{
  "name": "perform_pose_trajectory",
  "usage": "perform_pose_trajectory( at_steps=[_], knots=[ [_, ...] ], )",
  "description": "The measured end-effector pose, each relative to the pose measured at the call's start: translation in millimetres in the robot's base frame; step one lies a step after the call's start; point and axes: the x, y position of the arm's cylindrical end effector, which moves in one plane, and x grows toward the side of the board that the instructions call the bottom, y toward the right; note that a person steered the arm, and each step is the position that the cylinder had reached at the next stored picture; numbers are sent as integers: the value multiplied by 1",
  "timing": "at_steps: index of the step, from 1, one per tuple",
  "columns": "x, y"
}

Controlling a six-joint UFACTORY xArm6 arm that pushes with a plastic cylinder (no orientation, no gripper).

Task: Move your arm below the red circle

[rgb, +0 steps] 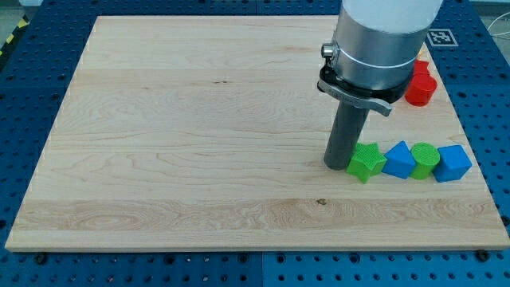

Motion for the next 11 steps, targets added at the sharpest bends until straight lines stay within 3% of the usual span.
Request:
perform_pose_trajectory(
  at_steps=[1,2,4,11],
  knots=[
    [-12,-14],
    [-56,-45],
    [-99,-45],
    [-88,121]
  ],
)
